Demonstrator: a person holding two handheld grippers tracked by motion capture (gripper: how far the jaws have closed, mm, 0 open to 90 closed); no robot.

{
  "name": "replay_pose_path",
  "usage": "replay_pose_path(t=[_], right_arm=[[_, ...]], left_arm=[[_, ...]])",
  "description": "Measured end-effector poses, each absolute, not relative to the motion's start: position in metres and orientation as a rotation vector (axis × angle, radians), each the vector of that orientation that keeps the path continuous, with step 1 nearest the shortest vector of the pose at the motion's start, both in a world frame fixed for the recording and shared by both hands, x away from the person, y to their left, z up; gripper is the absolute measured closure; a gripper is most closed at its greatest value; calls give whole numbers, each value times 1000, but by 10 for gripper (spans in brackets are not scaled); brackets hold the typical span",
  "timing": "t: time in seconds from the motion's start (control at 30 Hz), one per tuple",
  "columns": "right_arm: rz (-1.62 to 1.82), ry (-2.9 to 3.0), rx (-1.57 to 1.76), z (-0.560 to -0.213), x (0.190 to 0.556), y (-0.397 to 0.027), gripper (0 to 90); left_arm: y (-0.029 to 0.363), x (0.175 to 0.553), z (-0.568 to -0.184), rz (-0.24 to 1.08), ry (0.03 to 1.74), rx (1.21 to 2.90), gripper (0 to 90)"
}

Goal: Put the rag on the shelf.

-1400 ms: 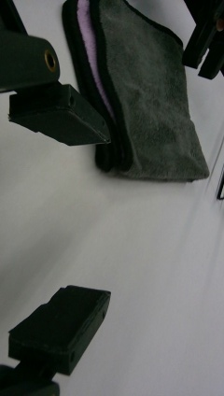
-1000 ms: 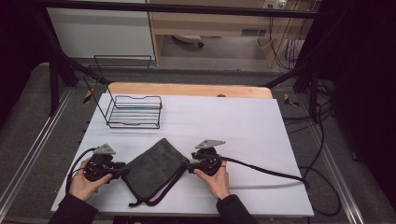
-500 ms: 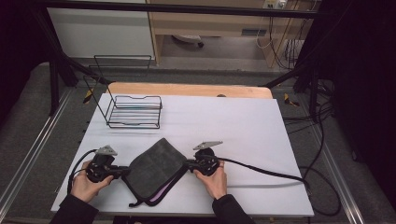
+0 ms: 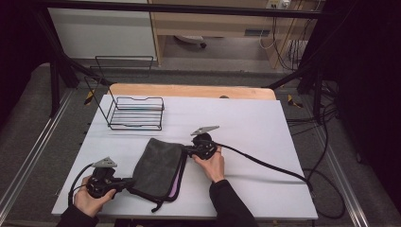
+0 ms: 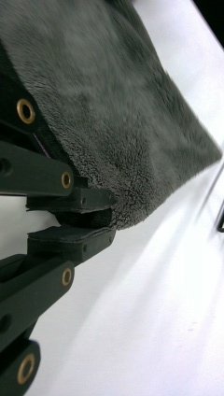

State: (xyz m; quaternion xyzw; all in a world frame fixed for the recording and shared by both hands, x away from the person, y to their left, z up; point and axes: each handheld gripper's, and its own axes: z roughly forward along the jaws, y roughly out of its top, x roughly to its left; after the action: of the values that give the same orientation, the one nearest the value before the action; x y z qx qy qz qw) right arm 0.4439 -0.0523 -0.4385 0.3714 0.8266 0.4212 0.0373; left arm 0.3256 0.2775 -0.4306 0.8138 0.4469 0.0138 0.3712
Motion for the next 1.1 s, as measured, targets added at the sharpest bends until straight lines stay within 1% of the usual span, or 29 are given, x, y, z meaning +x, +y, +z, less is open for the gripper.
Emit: replay_pose_path(t=[0.1, 0.13, 0.27, 0.4, 0.43, 0.5, 0.57, 0.6, 0.63, 0.67, 0.7, 0.73, 0.77, 0.8, 0.87, 0.9, 0.93, 1.0, 1.03, 1.1], right_arm=[[1275, 2550, 1082, -440, 453, -43, 819], [1272, 2556, 1069, -440, 456, -40, 819], [1278, 2565, 1048, -443, 460, -37, 816], [1272, 2565, 1011, -446, 461, -36, 784], [1260, 2560, 1012, -446, 461, -37, 750], [1240, 2538, 1010, -442, 458, -39, 661], [1262, 2511, 1009, -436, 454, -43, 550], [1278, 2508, 1010, -432, 451, -47, 528], [1284, 2502, 1004, -429, 449, -50, 479], [1290, 2488, 1000, -425, 444, -54, 412], [1296, 2486, 1001, -422, 441, -57, 374], [1296, 2486, 1001, -422, 441, -57, 374], [1299, 2480, 997, -419, 433, -65, 296], [1299, 2482, 1003, -418, 431, -67, 262], [1302, 2491, 1009, -418, 424, -74, 213], [1302, 2491, 1009, -418, 424, -74, 213], [1303, 2489, 1012, -418, 417, -82, 159], [1311, 2485, 1021, -418, 411, -88, 121], [1311, 2485, 1021, -418, 411, -88, 121], [1316, 2471, 1028, -419, 403, -96, 90]], left_arm=[[275, 318, -431, 26, 1148, 2069, 822], [273, 314, -432, 48, 1154, 2067, 821], [272, 311, -432, 64, 1167, 2055, 816], [271, 312, -434, 74, 1170, 2062, 781], [272, 312, -433, 94, 1158, 2071, 763], [273, 312, -432, 95, 1154, 2072, 709], [276, 313, -430, 118, 1142, 2078, 653], [279, 315, -427, 140, 1133, 2064, 628], [282, 316, -424, 158, 1128, 2056, 598], [282, 316, -424, 158, 1128, 2056, 568], [284, 319, -421, 203, 1121, 2049, 533], [284, 319, -421, 203, 1121, 2049, 499], [286, 322, -417, 227, 1112, 2044, 458], [287, 325, -415, 237, 1106, 2048, 416], [287, 329, -412, 272, 1097, 2048, 364], [287, 329, -412, 272, 1097, 2048, 328], [286, 333, -409, 291, 1094, 2057, 276], [284, 340, -407, 268, 1096, 2058, 176], [283, 345, -406, 261, 1100, 2056, 176], [280, 353, -404, 261, 1097, 2058, 87]])
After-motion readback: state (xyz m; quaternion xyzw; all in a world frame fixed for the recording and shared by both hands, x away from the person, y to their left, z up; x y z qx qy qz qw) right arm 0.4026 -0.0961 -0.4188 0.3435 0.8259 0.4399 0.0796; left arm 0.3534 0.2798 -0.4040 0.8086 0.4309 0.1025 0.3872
